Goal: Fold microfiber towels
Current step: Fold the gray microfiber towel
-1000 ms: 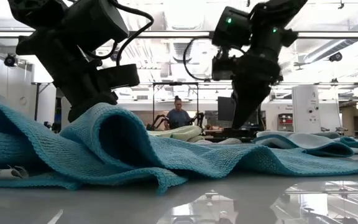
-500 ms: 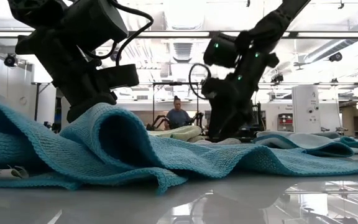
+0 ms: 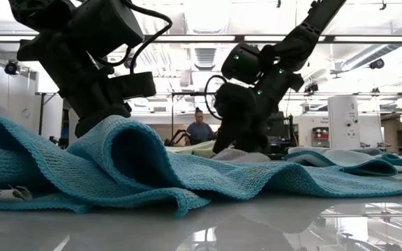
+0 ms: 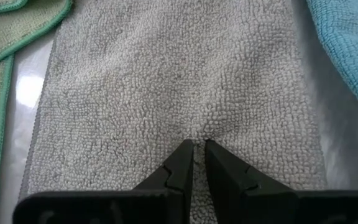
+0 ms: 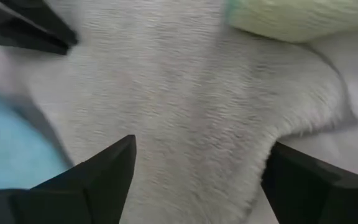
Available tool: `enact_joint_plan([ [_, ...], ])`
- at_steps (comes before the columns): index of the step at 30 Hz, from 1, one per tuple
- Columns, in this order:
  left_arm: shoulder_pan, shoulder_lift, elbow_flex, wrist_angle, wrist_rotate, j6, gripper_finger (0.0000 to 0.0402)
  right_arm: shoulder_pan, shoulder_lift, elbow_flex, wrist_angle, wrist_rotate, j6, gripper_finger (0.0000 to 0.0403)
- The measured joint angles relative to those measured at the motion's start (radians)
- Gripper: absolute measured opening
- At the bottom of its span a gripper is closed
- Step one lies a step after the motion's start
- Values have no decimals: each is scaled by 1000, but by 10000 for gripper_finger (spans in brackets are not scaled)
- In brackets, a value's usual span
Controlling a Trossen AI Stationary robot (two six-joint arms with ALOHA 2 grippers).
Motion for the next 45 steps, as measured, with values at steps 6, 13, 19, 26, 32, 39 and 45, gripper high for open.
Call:
enact_joint_plan([
  [6,0,0,0,1,-2,1,31,0,3,-3,42,-30,6,271],
  [13,0,0,0,2,-3,2,31,0,10,-4,56,-32,6,186],
  [19,0,0,0,3,-4,2,31,0,10,-4,72,-32,-5,92],
  [26,-1,0,0,4,-10,2,31,0,10,-4,99,-32,-36,13],
  [32,0,-38,5,-5,-17,57,31,-8,-23,-4,46,-34,-57,9],
  [39,0,-155,3,-7,-21,149,31,-42,-117,-1,-110,-32,-86,9],
  [45,-2,-290,-2,-83,-27,302,31,-69,-165,103,-383,81,-130,9],
])
